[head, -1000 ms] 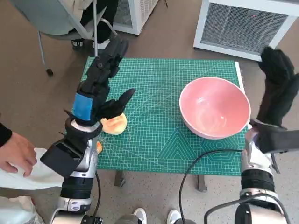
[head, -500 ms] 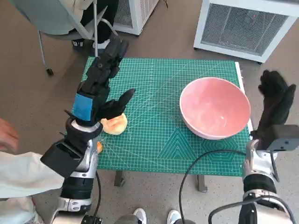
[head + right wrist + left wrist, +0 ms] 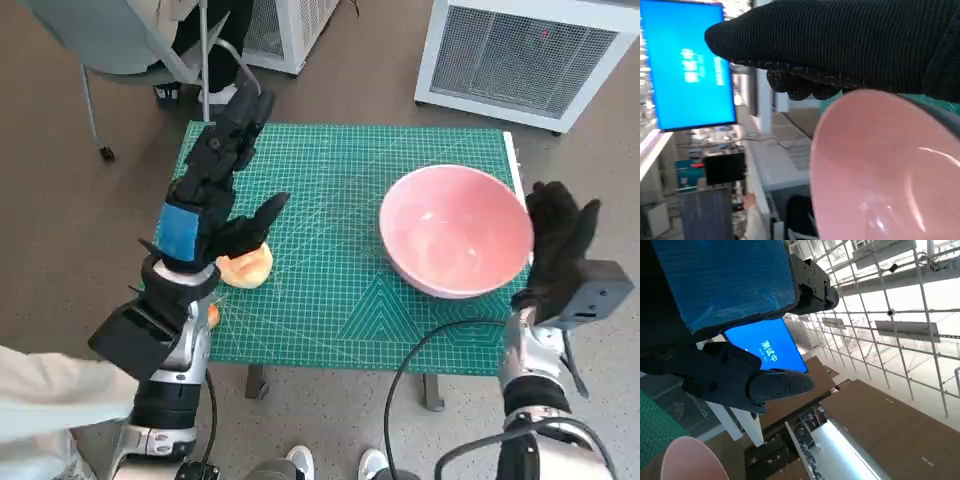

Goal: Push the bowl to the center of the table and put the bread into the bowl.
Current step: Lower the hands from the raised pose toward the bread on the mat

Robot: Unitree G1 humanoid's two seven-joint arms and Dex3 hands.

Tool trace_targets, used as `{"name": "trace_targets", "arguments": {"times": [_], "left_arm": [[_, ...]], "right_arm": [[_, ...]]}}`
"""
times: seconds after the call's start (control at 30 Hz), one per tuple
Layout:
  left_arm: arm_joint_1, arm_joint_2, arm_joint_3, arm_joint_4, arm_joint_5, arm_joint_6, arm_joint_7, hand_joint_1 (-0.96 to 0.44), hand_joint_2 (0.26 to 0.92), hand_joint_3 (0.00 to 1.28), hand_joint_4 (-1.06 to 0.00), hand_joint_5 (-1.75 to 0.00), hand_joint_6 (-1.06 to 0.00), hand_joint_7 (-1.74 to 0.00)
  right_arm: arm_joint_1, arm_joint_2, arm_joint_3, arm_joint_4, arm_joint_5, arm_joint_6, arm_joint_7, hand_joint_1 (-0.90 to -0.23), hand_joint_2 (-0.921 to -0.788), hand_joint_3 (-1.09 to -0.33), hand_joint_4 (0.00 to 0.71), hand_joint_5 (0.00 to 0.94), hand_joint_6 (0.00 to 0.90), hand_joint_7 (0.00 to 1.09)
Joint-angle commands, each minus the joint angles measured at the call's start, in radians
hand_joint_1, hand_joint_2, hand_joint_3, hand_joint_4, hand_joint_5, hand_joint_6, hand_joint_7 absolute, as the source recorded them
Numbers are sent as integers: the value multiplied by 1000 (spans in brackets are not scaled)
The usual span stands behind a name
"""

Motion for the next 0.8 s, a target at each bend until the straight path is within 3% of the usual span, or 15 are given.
{"name": "trace_targets", "arguments": {"times": [0.03, 0.13, 0.4, 0.8], "left_arm": [[14, 8, 7, -30, 2, 8, 4, -421, 921, 374, -286, 0, -348, -13], [17, 10, 8, -33, 4, 10, 5, -423, 921, 373, -286, 0, -348, -12], [28, 16, 13, -41, 5, 12, 4, -430, 921, 372, -288, -1, -349, -12], [41, 26, 21, -50, 14, 15, 11, -435, 921, 371, -289, -1, -350, -11]], "right_arm": [[-7, 29, -13, 27, 16, 56, 11, -442, -921, -826, 272, 29, 18, 709], [-15, 38, -16, 31, 15, 75, 11, -443, -921, -822, 274, 28, 27, 709], [-38, 62, 7, 37, -22, 107, -36, -425, -921, -836, 284, 26, 45, 675], [-96, 110, -12, 41, 8, 149, -23, -432, -921, -867, 309, 29, 69, 641]]}}
